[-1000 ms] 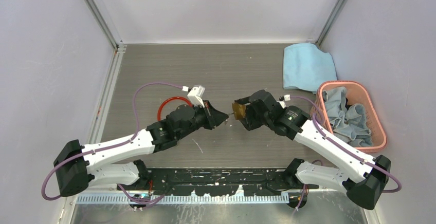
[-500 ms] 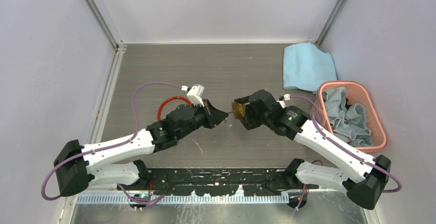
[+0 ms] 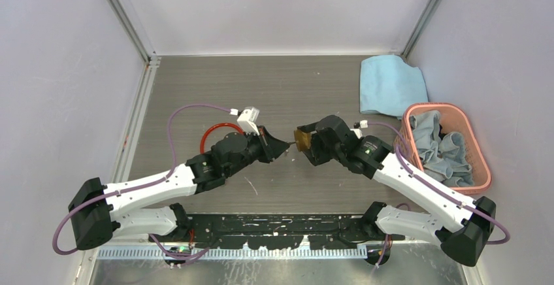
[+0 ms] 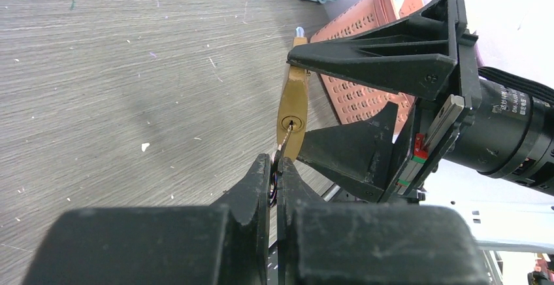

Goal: Unlock with the key

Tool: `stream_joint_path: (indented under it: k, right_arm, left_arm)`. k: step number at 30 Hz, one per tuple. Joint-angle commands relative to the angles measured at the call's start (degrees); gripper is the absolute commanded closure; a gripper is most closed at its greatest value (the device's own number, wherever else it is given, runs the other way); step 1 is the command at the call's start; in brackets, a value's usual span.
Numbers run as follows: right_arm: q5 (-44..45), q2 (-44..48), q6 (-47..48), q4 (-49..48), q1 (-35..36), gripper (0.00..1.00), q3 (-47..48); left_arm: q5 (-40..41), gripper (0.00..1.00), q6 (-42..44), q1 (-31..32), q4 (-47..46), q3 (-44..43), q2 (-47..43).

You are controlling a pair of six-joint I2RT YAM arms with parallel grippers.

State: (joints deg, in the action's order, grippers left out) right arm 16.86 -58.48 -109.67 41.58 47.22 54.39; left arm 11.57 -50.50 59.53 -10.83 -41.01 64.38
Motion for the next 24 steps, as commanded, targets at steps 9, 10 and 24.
stream_joint_path:
  k: [9, 10, 24]
  right_arm:
    - [1.04, 1.70, -2.05, -5.50, 0.94, 0.99, 0.90]
    - [1.11, 1.74, -2.19, -5.47, 0.94, 0.99, 0.87]
    - [0.81, 1.86, -2.93, -5.75, 0.94, 0.99, 1.00]
  left_arm:
    - [1.89, 1.00, 2.76, 0.55, -3.50, -2.58, -2.35]
    - [1.95, 1.00, 2.85, 0.62, -3.50, -2.58, -2.43]
    - [3.39, 1.00, 2.91, 1.21, -2.97, -2.29, -1.91]
